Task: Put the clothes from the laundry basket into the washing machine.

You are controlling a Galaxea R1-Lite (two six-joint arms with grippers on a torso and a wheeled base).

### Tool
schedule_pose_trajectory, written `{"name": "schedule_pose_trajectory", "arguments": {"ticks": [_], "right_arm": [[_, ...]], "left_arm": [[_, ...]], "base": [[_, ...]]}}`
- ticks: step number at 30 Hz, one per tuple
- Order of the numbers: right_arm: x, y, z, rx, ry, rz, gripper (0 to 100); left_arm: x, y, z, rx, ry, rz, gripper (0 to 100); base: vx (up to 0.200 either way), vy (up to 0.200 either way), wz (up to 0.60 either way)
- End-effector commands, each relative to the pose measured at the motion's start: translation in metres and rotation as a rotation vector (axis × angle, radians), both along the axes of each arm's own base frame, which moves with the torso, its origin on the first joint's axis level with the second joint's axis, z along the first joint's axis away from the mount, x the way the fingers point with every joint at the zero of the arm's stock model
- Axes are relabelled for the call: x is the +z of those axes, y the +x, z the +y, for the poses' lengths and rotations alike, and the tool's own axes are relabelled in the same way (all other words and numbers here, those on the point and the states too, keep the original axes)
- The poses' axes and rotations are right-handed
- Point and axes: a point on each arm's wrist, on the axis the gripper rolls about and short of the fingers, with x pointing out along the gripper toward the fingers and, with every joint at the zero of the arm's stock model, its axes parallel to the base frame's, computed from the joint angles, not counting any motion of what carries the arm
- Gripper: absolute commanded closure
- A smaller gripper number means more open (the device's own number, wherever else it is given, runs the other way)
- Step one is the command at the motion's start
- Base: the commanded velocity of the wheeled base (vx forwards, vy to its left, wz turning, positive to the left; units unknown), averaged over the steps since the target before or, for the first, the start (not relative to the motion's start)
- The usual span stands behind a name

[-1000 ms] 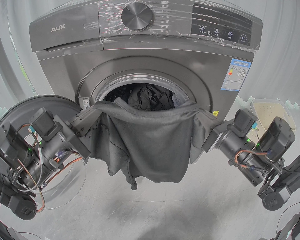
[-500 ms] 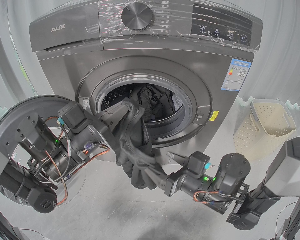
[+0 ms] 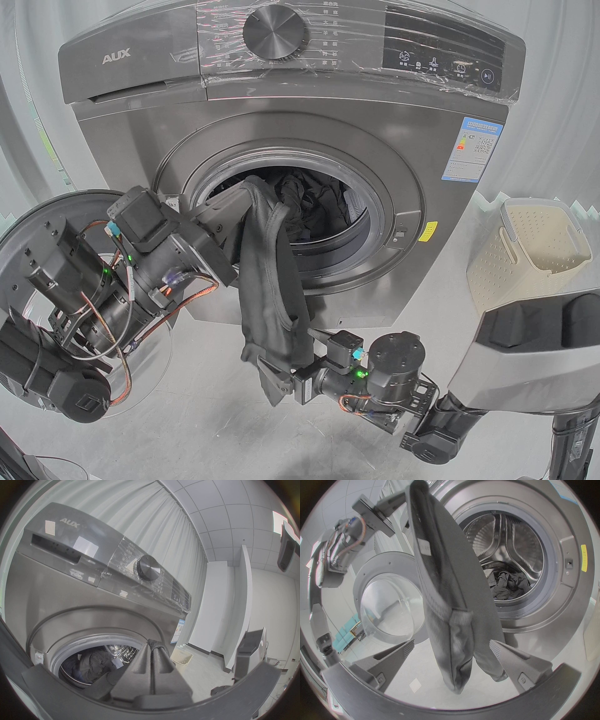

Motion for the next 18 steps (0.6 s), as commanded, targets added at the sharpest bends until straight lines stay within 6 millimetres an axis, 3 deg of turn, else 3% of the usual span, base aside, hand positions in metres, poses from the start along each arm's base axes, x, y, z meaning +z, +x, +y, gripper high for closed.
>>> {"name": "schedule_pose_trajectory", "arguments": {"ticks": [1, 2, 7, 18], "right_arm": [[-0.027, 0.025, 0.010, -0.035, -0.014, 0.008, 0], [-0.027, 0.039, 0.011, -0.062, 0.009, -0.012, 0], [-0.022, 0.061, 0.010, -0.104, 0.048, -0.046, 0], [-0.020, 0.084, 0.013, -0.136, 0.086, -0.087, 0]], "left_arm": [[0.013, -0.013, 0.001, -0.023, -0.028, -0.040, 100], [0.018, -0.018, 0.001, -0.034, -0.037, -0.052, 100], [0.022, -0.022, 0.003, -0.041, -0.047, -0.066, 100], [0.027, -0.027, 0.005, -0.047, -0.059, -0.080, 100]], "base": [[0.000, 0.000, 0.00], [0.000, 0.000, 0.00], [0.000, 0.000, 0.00], [0.000, 0.000, 0.00]]}}
